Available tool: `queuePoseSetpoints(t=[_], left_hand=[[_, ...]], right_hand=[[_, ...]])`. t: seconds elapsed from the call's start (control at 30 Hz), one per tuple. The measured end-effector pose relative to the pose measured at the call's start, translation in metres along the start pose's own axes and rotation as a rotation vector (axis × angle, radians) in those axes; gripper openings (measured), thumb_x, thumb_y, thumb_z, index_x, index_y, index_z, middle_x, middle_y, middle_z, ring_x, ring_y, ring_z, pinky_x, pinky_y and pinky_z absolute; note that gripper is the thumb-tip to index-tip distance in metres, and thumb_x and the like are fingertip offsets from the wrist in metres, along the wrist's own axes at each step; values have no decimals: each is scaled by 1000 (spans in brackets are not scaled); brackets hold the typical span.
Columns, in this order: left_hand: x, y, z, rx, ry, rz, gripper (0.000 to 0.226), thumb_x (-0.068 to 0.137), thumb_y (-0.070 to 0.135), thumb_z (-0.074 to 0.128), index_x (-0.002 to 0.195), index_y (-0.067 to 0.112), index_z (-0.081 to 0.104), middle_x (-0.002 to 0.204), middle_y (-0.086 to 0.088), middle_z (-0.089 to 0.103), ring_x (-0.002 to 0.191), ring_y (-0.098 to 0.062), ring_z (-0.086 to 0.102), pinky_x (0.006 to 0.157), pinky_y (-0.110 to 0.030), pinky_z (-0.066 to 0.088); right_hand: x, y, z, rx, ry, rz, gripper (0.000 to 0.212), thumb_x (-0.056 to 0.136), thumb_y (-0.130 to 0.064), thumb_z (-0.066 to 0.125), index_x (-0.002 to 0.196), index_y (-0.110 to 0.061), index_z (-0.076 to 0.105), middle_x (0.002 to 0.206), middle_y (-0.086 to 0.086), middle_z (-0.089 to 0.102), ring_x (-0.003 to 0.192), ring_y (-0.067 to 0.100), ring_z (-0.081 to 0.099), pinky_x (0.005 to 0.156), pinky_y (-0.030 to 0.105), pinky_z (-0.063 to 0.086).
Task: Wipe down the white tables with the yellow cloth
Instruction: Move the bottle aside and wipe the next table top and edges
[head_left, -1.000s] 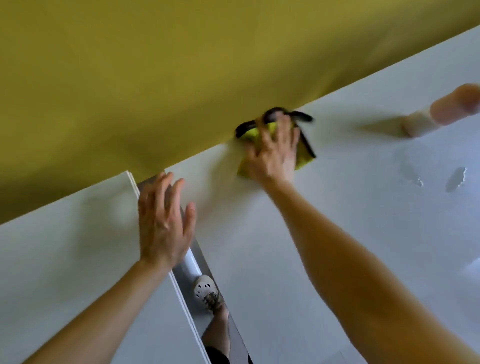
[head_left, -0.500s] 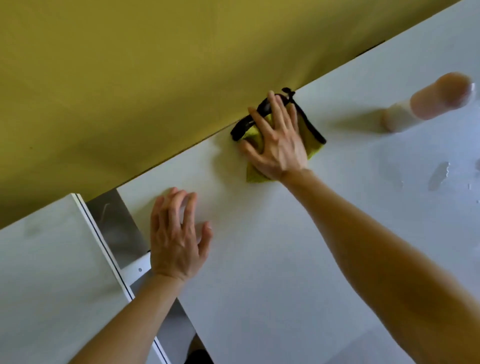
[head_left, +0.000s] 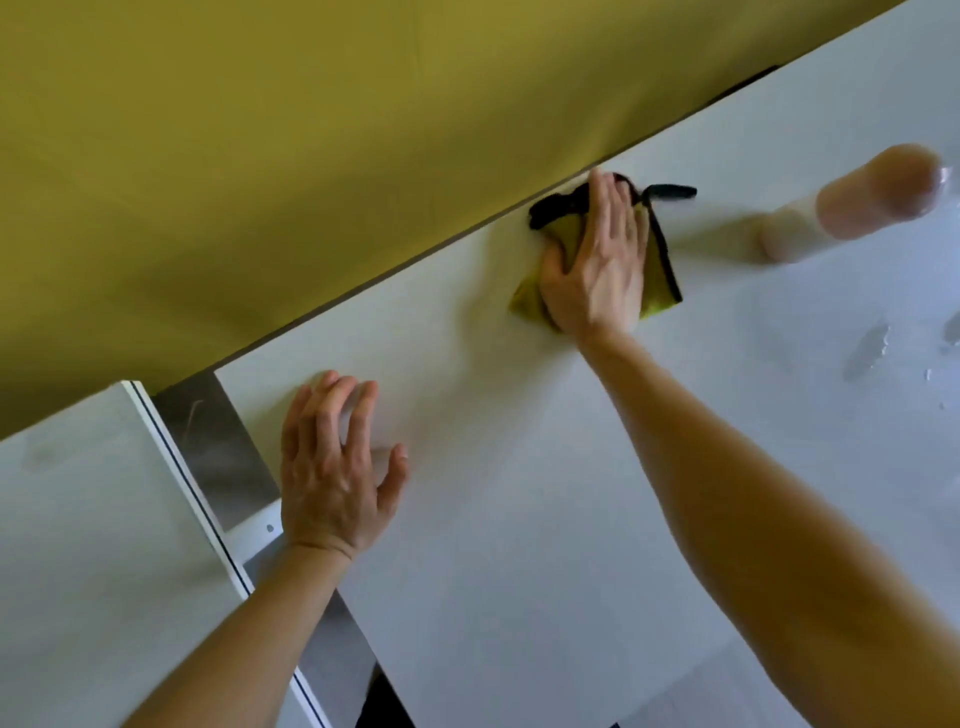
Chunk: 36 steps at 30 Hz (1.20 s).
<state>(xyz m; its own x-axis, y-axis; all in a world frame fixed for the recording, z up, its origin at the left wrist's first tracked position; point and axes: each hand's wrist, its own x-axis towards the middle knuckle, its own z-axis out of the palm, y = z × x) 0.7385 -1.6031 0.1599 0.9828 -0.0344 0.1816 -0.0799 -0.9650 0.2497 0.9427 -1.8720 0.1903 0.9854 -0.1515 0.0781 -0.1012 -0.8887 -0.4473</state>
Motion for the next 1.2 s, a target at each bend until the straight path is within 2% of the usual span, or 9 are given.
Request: queuePoseSetpoints(t=[0.2,0.47,0.6,0.73,0.93,1.0,1.07,1.13,1.2], left_hand=[[-2,-1,0,21,32,36,63,104,46,52,146,0,63,149,-26,55,147,-44,50,121,-61,40],[1,0,-2,-37,75,54,57,104,44,58,147,8,65,147,-24,56,146,-41,49,121,-59,40],[2,0,-3,-17,111,103,49,104,35,62,147,12,67,144,-26,57,144,-46,50,121,-61,39],[3,-1,-4,-4,99,99,47,107,37,59,147,13,67,146,-24,56,145,-46,49,123,-59,37],[4,4,-4,33,108,86,46,109,41,55,145,15,67,145,-22,56,145,-42,48,121,-54,38],[7,8,-9,70,94,73,46,109,41,52,146,17,65,146,-20,56,146,-41,47,120,-54,38],[8,9,-13,107,60,56,46,109,42,50,148,20,63,148,-18,55,148,-39,46,121,-54,37],[5,11,-16,123,4,47,47,111,44,46,150,23,61,152,-16,52,152,-38,42,124,-54,34],[3,14,-20,137,-56,31,50,112,49,42,153,24,57,155,-16,49,154,-37,38,125,-54,32]], right_hand=[[-106,-32,13,63,-366,-789,68,105,-42,63,163,-9,47,172,14,42,163,33,32,135,53,21],[-83,43,-30,7,5,7,76,103,-38,60,169,-12,35,174,12,38,164,31,29,136,52,16],[-207,-22,-6,96,-203,-401,67,109,-35,61,168,-12,40,175,12,35,166,30,24,135,56,18],[-195,40,-34,59,-358,-771,66,103,-21,64,166,-16,44,174,14,37,165,33,28,132,58,25],[-162,95,-60,-24,115,63,72,95,-21,55,166,-29,45,170,17,42,160,37,35,131,59,25],[-212,47,-38,26,80,-12,65,97,-17,60,162,-23,52,171,19,41,162,36,32,132,59,21],[-270,7,-26,89,-146,-350,61,102,-17,61,162,-22,52,173,20,36,165,36,27,133,60,19],[-296,15,-37,58,-360,-674,65,103,-17,58,166,-25,45,176,17,32,166,34,23,136,56,16],[-278,60,-58,54,-354,-683,75,99,-16,63,169,-21,38,175,12,35,166,30,26,135,56,21]])
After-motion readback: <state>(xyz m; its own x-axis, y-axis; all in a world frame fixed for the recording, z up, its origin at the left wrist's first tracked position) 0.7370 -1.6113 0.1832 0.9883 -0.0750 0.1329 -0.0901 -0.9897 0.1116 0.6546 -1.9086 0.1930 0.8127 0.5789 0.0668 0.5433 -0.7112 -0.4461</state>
